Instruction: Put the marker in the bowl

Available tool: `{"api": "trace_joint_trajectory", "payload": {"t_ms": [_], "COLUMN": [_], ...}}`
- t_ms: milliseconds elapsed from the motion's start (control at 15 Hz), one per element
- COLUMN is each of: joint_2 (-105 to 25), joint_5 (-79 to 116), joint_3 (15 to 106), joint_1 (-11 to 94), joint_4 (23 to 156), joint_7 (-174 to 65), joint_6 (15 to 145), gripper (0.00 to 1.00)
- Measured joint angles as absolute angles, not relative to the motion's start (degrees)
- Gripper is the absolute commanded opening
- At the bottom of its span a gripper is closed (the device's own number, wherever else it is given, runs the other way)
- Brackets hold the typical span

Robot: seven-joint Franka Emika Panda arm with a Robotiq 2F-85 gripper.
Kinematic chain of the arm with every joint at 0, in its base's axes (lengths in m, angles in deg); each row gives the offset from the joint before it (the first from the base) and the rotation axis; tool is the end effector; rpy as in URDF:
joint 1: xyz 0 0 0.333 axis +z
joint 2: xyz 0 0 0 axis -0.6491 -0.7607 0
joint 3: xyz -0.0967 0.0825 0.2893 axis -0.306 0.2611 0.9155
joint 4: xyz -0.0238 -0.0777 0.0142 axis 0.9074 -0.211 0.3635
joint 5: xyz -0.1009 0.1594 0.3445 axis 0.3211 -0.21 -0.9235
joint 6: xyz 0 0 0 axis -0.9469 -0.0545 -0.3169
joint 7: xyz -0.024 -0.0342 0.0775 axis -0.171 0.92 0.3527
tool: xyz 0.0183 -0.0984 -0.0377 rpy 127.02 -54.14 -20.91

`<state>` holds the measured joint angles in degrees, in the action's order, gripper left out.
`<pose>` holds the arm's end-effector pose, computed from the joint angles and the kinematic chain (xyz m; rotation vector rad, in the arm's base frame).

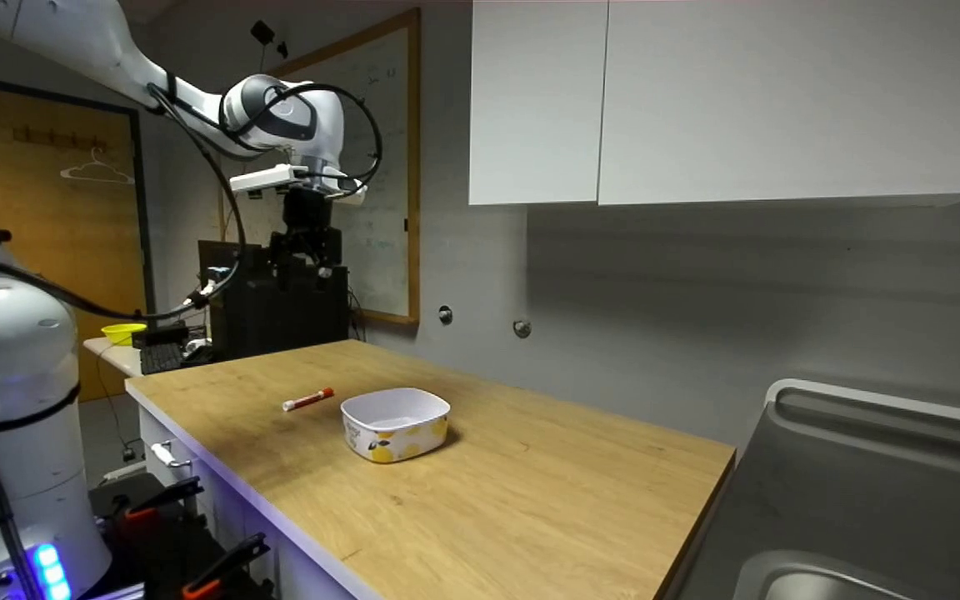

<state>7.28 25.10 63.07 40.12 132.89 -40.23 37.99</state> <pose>0.3638 -0.0300 0.5049 2.9850 0.2462 -0.3352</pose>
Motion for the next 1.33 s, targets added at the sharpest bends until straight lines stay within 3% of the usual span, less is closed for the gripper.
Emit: {"api": "trace_joint_trajectory", "payload": {"t_ms": [1333], "joint_2": [-16.28], "joint_5": [20.36], "joint_3": [77.87], "joint_1": [54.42], "joint_4": [127.59], "joint_7": [-45.26], "joint_6": [43.38], "gripper": [1.0]}}
